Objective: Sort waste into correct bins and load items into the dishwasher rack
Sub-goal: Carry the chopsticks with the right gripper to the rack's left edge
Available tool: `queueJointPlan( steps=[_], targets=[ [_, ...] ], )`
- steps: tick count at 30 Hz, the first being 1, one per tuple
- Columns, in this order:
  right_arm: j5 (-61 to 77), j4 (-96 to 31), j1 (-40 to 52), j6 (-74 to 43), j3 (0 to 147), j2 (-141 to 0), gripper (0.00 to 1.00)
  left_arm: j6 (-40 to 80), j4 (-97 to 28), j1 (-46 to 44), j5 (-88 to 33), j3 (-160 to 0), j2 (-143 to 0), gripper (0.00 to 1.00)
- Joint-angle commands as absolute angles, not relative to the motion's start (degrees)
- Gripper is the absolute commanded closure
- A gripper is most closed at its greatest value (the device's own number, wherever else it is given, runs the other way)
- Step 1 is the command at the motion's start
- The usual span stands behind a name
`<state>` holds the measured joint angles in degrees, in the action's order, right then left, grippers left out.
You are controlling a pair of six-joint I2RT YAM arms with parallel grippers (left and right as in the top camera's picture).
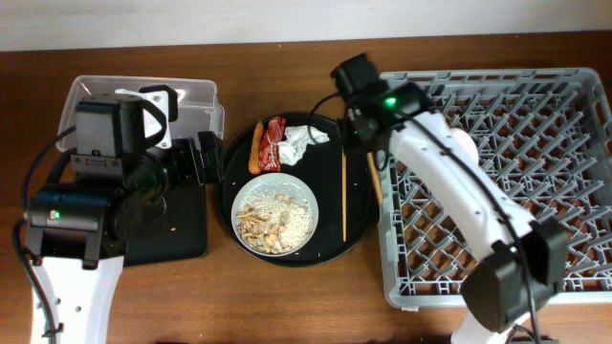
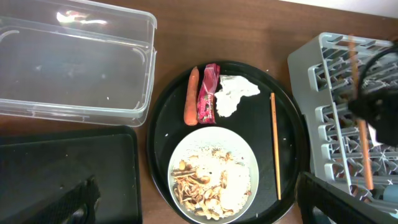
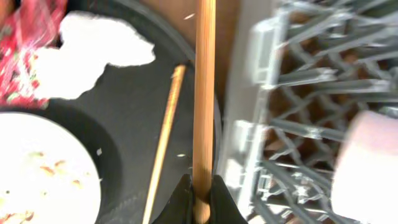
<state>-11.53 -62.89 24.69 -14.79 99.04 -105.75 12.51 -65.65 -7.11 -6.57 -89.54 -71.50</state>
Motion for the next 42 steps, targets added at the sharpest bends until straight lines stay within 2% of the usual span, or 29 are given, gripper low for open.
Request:
queueJointPlan(
  steps=[1, 9, 11, 12, 13, 14, 17, 18, 19, 21, 22, 31, 36, 42],
  targets=[
    [-15.0, -63.3, 19.8, -17.0, 97.2, -107.4, 0.96, 12.8, -65.6, -7.0, -6.0, -90.3, -71.2, 0.01],
    [-10.4, -62.9, 15.4, -13.6, 93.4, -111.6, 0.95, 12.8, -65.6, -7.0, -6.0, -90.3, -71.2, 0.01],
    [-7.5, -62.8, 16.3, -11.6, 93.6, -111.2, 0.81, 12.8, -65.6, -7.0, -6.0, -90.3, -71.2, 0.01],
    [-6.3, -62.6, 17.8, -11.4, 93.6, -110.1, 0.62, 12.8, -65.6, -7.0, -6.0, -90.3, -71.2, 0.01],
    [-5.5, -62.6, 18.6, -11.4, 93.6, -109.7, 0.58, 12.8, -65.6, -7.0, -6.0, -90.3, -71.2, 0.01],
    [-4.5, -62.5, 19.7, -11.5, 93.6, -109.4, 0.48, 12.8, -65.6, -7.0, -6.0, -90.3, -71.2, 0.01],
    [-4.7, -61.8, 23.1, -13.0, 93.6, -109.3, 0.35, 12.8, -65.6, -7.0, -6.0, -90.3, -71.2, 0.01],
    [-4.7, -61.1, 24.3, -13.2, 93.4, -109.4, 0.34, 12.8, -65.6, -7.0, -6.0, -90.3, -71.2, 0.01],
    [-4.7, -59.9, 26.1, -14.9, 93.3, -109.5, 0.36, 12.8, -65.6, -7.0, -6.0, -90.3, -71.2, 0.01],
    [-4.7, -58.4, 27.9, -17.7, 93.1, -109.8, 0.50, 12.8, -65.6, -7.0, -6.0, -90.3, -71.2, 0.01],
    [-4.7, -57.7, 28.8, -18.6, 93.1, -110.1, 0.53, 12.8, -65.6, -7.0, -6.0, -90.3, -71.2, 0.01],
    [-5.1, -54.3, 31.1, -26.2, 93.1, -117.6, 0.56, 12.8, -65.6, -7.0, -6.0, -90.3, -71.2, 0.01],
    [-1.2, -53.3, 28.9, -28.0, 93.1, -124.2, 0.67, 12.8, -65.6, -7.0, -6.0, -90.3, -71.2, 0.01],
    [3.2, -53.3, 28.8, -29.8, 93.1, -128.3, 0.75, 12.8, -65.6, -7.0, -6.0, -90.3, -71.2, 0.01]
  ],
)
